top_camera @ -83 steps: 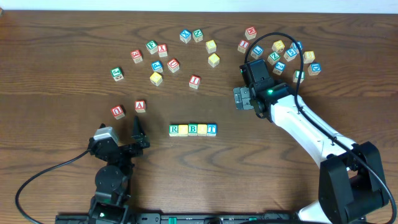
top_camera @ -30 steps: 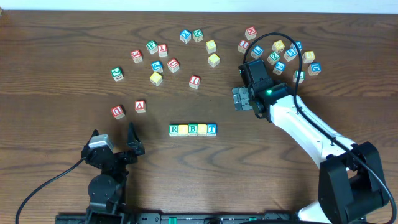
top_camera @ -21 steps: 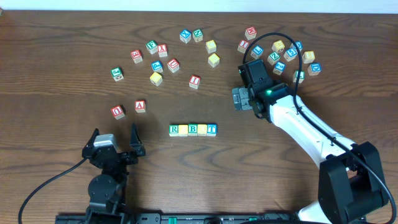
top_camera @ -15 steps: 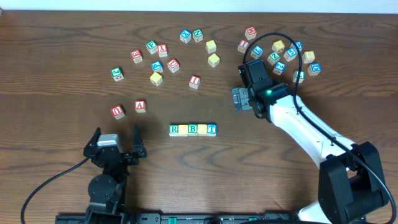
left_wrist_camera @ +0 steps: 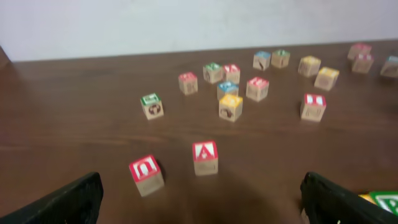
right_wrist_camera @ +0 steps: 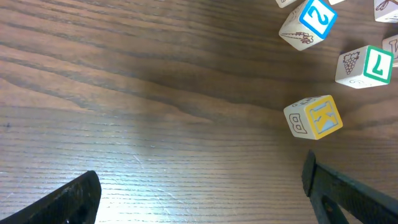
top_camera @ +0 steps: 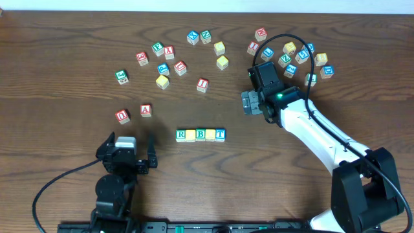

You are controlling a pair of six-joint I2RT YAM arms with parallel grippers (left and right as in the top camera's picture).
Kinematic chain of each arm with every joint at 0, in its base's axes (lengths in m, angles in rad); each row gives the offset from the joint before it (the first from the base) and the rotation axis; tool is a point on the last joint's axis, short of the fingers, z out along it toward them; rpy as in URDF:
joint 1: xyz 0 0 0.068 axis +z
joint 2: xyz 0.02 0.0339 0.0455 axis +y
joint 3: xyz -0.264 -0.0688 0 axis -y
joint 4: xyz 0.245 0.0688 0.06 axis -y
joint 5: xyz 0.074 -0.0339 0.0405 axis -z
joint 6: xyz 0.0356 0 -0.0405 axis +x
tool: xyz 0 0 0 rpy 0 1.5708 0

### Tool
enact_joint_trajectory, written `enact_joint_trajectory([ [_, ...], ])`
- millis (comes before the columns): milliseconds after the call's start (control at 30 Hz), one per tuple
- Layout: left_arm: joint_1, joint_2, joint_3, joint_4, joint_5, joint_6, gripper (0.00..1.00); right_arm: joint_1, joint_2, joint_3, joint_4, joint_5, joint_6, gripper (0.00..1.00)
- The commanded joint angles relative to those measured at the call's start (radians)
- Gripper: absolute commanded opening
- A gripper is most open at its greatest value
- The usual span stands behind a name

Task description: Spell out ROBOT

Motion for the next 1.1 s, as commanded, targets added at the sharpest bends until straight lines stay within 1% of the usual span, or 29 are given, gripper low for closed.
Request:
enact_joint_trajectory([
  [0, 0.005, 0.031, -0.023, -0.034, 0.013, 0.016, 1.00, 0.008, -0.023, 0.014, -0.001, 0.001, 0.001, 0.99],
  [167, 0.005, 0.084, -0.023, -0.034, 0.013, 0.016, 1.00, 0.008, -0.023, 0.014, -0.001, 0.001, 0.001, 0.99],
  [300, -0.002, 0.029, -0.024, -0.031, 0.013, 0.016, 1.00, 0.009, -0.023, 0.014, -0.001, 0.001, 0.001, 0.99],
  [500, -0.002, -0.139, -0.024, -0.031, 0.013, 0.016, 1.00, 0.009, -0.023, 0.014, -0.001, 0.001, 0.001, 0.99],
  [533, -0.002, -0.134, -0.024, -0.011, 0.011, 0.016, 1.00, 0.009, -0.023, 0.014, -0.001, 0.001, 0.001, 0.99],
  [600, -0.002, -0.136, -0.024, -0.032, 0.012, 0.016, 1.00, 0.009, -0.023, 0.014, -0.001, 0.001, 0.001, 0.99],
  [1067, -0.002, -0.135, -0.024, -0.031, 0.012, 0.016, 1.00, 0.009, -0.023, 0.014, -0.001, 0.001, 0.001, 0.99],
])
